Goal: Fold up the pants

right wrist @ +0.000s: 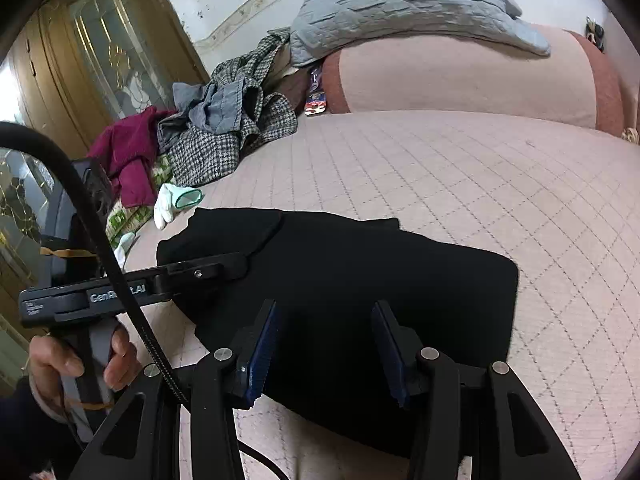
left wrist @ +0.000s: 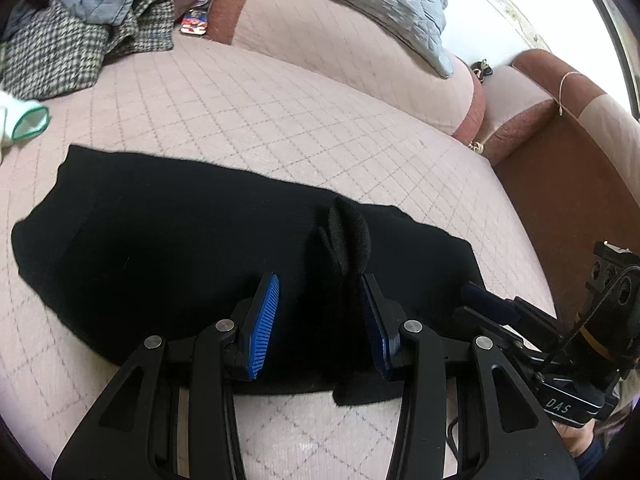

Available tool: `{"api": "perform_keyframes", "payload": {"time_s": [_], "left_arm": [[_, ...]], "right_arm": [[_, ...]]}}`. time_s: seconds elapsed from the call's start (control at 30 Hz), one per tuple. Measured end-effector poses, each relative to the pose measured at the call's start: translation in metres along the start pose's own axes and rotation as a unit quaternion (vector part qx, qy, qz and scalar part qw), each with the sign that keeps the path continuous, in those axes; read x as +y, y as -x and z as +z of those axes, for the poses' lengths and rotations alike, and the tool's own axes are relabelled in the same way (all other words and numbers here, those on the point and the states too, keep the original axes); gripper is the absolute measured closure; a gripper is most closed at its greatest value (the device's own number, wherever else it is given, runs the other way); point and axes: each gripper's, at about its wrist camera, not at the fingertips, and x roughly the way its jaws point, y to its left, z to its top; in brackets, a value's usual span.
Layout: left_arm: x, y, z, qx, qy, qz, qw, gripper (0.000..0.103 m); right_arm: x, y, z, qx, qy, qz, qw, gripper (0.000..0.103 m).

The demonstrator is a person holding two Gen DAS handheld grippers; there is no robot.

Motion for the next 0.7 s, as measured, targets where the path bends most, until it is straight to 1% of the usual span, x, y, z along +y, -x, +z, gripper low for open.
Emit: {"api": "perform_keyframes", "payload": {"time_s": [0.13, 0.27, 0.33, 0.4, 0.47, 0.7], "left_arm": [[0.003, 0.004, -0.004, -0.003, 0.007, 0.008, 0.9999, 0.062], [0.008, 0.009, -0.008, -0.010, 0.007, 0.027, 0.9996, 0.062], [0.012, 0.011, -0.010, -0.011, 0.009, 0.030, 0.9994, 0.062], [0.015, 0.013, -0.011, -0.014, 0.009, 0.037, 0.9992, 0.062], [0.018, 0.016, -0.011, -0.017, 0.009, 0.044, 0.9989, 0.062], [0.022, 0.025, -0.012, -0.030, 0.012, 0.052, 0.9981, 0.062]], "right_arm": [[0.013, -0.007, 0.001, 0.002, 0.014, -0.002, 1.000, 0.057], [0.029, -0.018, 0.002, 0.009, 0.041, 0.000, 0.999, 0.057], [0.035, -0.027, 0.002, 0.017, 0.053, -0.009, 0.998, 0.057], [0.037, -0.038, 0.000, 0.027, 0.053, -0.020, 0.998, 0.057], [0.036, -0.043, -0.002, 0.027, 0.048, -0.023, 0.998, 0.056], [0.035, -0.036, 0.003, 0.032, 0.037, -0.023, 0.999, 0.057]]}}
